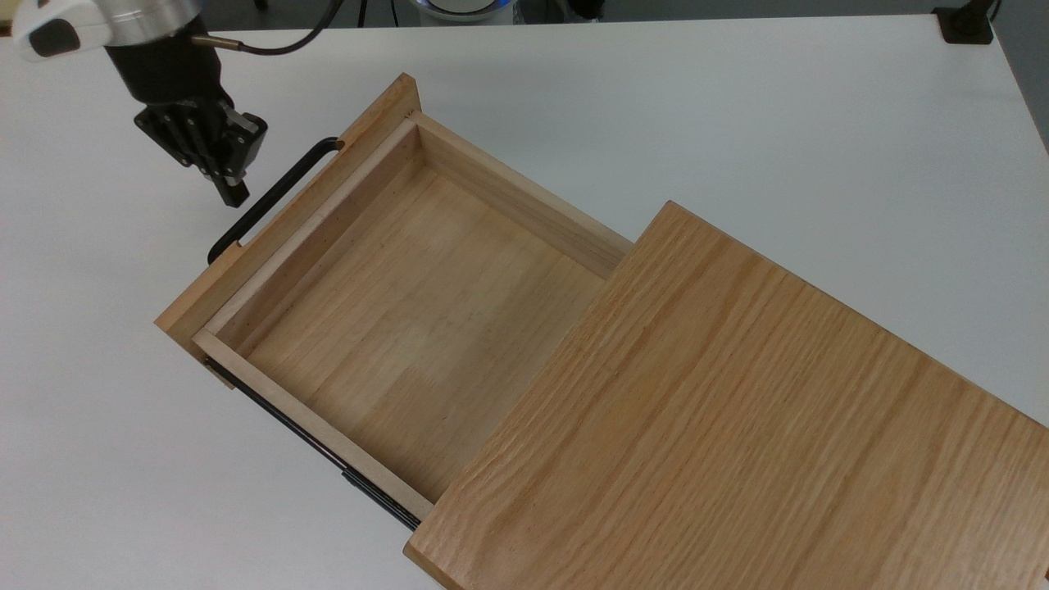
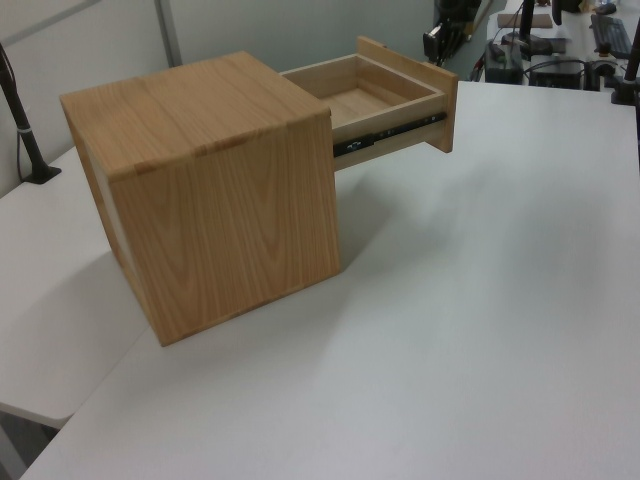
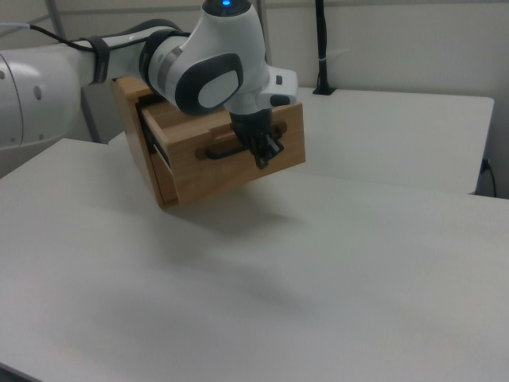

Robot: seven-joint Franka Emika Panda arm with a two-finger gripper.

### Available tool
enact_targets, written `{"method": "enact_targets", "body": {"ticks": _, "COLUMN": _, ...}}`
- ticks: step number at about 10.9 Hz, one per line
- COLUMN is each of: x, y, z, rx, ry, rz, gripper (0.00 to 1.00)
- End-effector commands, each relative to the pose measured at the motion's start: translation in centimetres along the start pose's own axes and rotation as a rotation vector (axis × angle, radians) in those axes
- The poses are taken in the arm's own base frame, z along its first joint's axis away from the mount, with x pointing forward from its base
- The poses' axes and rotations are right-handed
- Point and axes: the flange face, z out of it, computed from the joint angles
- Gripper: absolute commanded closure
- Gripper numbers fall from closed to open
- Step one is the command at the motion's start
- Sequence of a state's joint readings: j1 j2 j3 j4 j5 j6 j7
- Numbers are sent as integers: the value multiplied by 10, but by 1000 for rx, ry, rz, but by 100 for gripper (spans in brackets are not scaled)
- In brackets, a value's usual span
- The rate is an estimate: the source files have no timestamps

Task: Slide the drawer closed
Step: 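Lower the gripper to the black bar handle of the drawer, then push the drawer handle with the gripper into the cabinet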

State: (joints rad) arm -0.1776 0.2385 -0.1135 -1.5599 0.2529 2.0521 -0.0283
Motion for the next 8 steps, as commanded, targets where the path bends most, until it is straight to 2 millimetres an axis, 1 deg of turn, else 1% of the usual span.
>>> {"method": "enact_targets", "body": {"ticks": 1, "x": 1, "y": -22, "z": 9, "rx": 12, "ry": -3, "rz": 47, "gripper": 100}}
{"method": "enact_targets", "body": {"ticks": 3, "x": 2, "y": -39, "z": 15, "rx": 24, "ry": 15, "rz": 52, "gripper": 100}}
{"method": "enact_targets", "body": {"ticks": 4, "x": 6, "y": -51, "z": 13, "rx": 37, "ry": 68, "rz": 64, "gripper": 100}}
{"method": "enact_targets", "body": {"ticks": 5, "x": 9, "y": -55, "z": 23, "rx": 36, "ry": 86, "rz": 102, "gripper": 100}}
{"method": "enact_targets", "body": {"ticks": 6, "x": 10, "y": -65, "z": 32, "rx": 43, "ry": 92, "rz": 109, "gripper": 100}}
{"method": "enact_targets", "body": {"ticks": 7, "x": 13, "y": -72, "z": 32, "rx": 52, "ry": 121, "rz": 113, "gripper": 100}}
{"method": "enact_targets", "body": {"ticks": 8, "x": 12, "y": -82, "z": 38, "rx": 56, "ry": 120, "rz": 119, "gripper": 100}}
